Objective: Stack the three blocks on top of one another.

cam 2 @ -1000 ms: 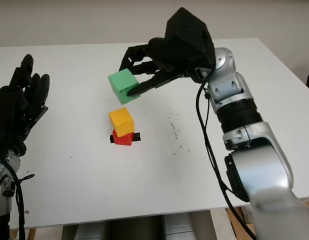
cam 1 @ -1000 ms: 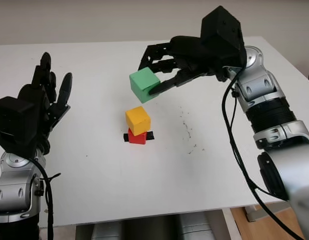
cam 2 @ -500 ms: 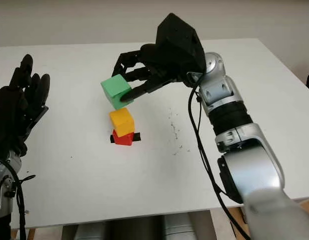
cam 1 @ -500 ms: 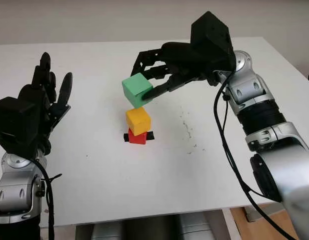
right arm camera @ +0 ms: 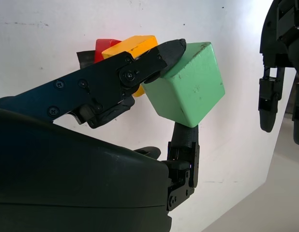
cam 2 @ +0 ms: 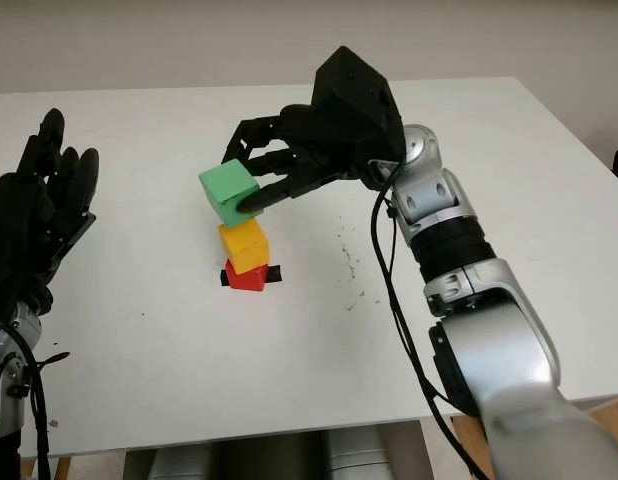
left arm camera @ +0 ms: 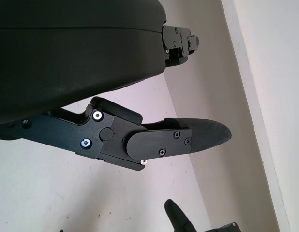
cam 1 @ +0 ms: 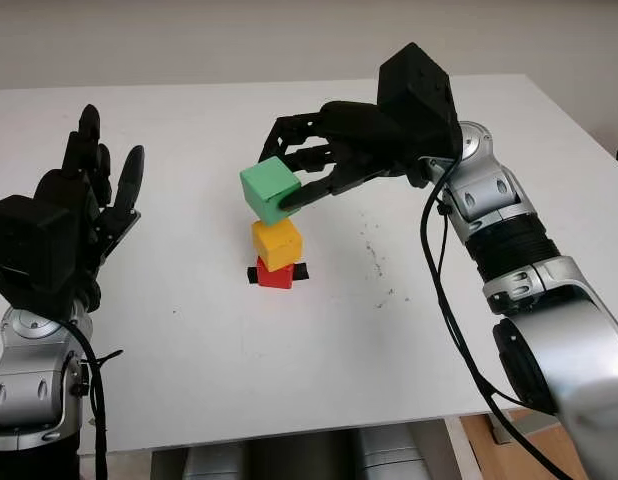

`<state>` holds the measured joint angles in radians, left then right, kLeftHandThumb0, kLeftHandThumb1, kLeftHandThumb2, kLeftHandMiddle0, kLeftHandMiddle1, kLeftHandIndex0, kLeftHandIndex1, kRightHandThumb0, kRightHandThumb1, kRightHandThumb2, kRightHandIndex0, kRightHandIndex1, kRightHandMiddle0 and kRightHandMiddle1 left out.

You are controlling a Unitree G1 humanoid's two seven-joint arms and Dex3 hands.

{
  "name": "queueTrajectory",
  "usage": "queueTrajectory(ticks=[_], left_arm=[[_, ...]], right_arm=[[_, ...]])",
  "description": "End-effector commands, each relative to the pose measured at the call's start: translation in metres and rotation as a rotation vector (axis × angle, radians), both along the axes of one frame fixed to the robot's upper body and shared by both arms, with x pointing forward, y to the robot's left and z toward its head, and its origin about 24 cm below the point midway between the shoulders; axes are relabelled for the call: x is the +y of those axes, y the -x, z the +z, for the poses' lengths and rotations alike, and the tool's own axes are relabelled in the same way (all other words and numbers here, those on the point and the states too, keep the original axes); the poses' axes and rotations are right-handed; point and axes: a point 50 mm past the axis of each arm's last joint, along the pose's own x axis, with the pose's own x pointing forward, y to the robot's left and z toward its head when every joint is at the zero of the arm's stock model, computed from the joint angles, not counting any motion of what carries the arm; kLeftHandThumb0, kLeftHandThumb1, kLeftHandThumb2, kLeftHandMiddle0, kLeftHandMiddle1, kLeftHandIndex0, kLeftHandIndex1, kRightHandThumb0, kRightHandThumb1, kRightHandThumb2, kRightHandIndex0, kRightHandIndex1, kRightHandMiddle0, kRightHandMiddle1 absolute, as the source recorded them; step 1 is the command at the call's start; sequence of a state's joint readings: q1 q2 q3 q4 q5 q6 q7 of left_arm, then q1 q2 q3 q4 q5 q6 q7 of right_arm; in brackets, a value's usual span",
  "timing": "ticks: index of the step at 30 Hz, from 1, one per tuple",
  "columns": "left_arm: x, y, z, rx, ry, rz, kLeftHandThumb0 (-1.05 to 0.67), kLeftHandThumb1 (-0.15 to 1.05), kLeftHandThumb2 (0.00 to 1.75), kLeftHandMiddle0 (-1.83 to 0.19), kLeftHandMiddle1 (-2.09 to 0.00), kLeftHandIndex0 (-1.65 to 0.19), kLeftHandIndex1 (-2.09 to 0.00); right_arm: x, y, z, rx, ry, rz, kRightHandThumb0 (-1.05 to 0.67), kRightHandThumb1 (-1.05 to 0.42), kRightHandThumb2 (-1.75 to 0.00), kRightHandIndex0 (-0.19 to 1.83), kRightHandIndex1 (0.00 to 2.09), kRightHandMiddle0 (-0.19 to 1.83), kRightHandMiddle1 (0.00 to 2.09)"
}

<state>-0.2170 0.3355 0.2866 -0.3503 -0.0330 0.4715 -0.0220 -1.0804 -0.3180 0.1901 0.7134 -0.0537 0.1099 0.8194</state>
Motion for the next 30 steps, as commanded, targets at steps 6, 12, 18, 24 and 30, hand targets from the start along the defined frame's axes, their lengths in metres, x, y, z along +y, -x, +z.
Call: queueTrajectory(ticks=[6, 12, 18, 24, 30], left_arm=[[0.0, 0.003, 0.002, -0.01, -0.009, 0.002, -0.72, 1.05, 0.48, 0.06, -0.05, 0.07, -0.05], [0.0, 0.003, 0.001, -0.011, 0.008, 0.006, -0.73, 1.05, 0.46, 0.07, -0.05, 0.07, -0.05], [0.0, 0.003, 0.001, -0.009, 0.001, 0.0, -0.72, 1.05, 0.47, 0.07, -0.05, 0.08, -0.05], [0.0, 0.004, 0.001, -0.007, -0.005, -0.002, -0.72, 1.05, 0.48, 0.07, -0.05, 0.08, -0.05], [0.001, 0.004, 0.001, -0.007, -0.004, -0.004, -0.73, 1.05, 0.48, 0.07, -0.06, 0.08, -0.05]], right_arm=[[-0.001, 0.0, -0.004, -0.006, -0.013, 0.004, -0.44, -0.95, -0.06, 0.29, 0.14, 0.39, 1.67], [0.0, -0.001, -0.01, 0.008, -0.02, 0.023, -0.43, -0.95, -0.06, 0.3, 0.14, 0.36, 1.68], [0.0, -0.001, -0.016, 0.015, -0.016, 0.034, -0.46, -0.95, -0.05, 0.3, 0.14, 0.34, 1.7], [0.002, -0.001, -0.02, 0.039, -0.019, 0.028, -0.48, -0.94, -0.05, 0.29, 0.13, 0.37, 1.69], [0.003, -0.002, -0.023, 0.058, -0.018, 0.009, -0.5, -0.94, -0.05, 0.29, 0.12, 0.39, 1.66]])
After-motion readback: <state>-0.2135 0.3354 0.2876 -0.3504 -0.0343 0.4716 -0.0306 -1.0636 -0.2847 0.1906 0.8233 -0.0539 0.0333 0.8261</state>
